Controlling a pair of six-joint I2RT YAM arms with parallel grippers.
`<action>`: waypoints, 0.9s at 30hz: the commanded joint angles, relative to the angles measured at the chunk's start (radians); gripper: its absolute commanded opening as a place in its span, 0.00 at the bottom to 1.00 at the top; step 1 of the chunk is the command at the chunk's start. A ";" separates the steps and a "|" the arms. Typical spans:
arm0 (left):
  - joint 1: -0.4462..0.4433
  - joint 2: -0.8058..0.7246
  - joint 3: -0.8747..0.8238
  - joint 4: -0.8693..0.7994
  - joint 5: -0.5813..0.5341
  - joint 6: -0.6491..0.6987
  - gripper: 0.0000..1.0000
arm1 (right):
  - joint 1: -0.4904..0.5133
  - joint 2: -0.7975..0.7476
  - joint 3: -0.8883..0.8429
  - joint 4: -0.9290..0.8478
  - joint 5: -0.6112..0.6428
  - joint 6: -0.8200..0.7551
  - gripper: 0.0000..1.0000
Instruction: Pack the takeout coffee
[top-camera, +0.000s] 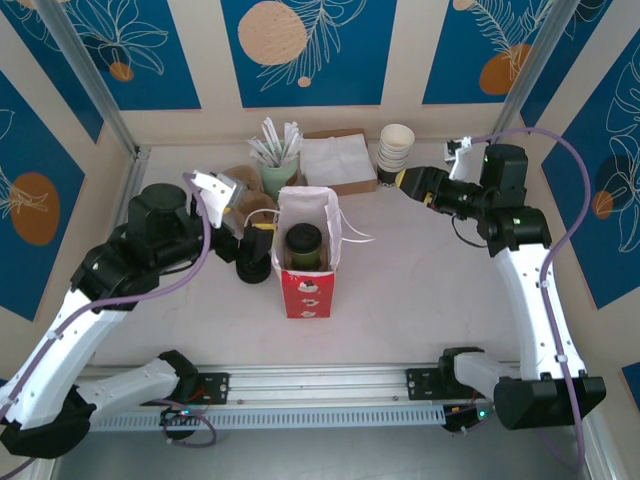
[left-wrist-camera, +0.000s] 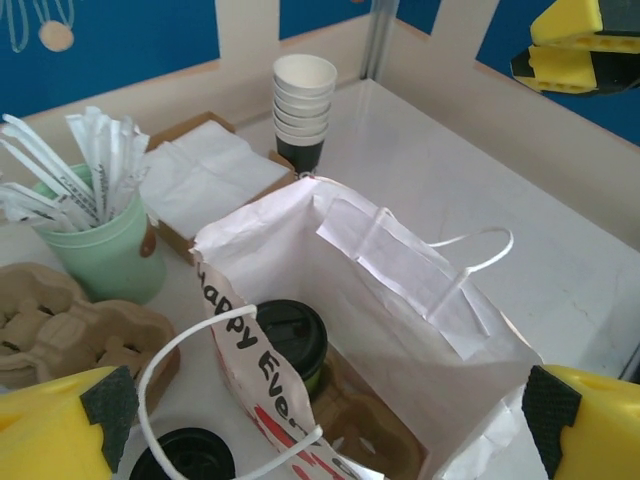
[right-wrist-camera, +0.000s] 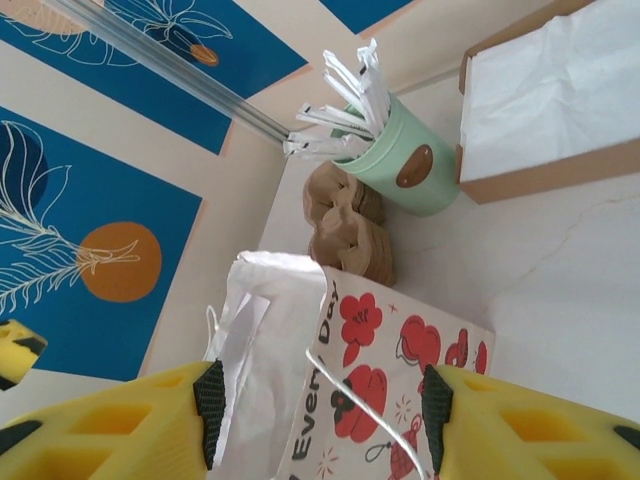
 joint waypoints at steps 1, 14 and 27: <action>-0.006 -0.033 -0.039 0.086 -0.047 -0.050 1.00 | 0.016 0.079 0.085 0.009 0.032 -0.032 0.57; -0.005 -0.146 -0.121 0.139 0.077 -0.120 1.00 | 0.132 0.478 0.413 -0.020 0.216 0.003 0.58; -0.005 -0.146 -0.098 0.067 0.085 -0.212 1.00 | 0.265 0.816 0.678 -0.073 0.525 -0.152 0.56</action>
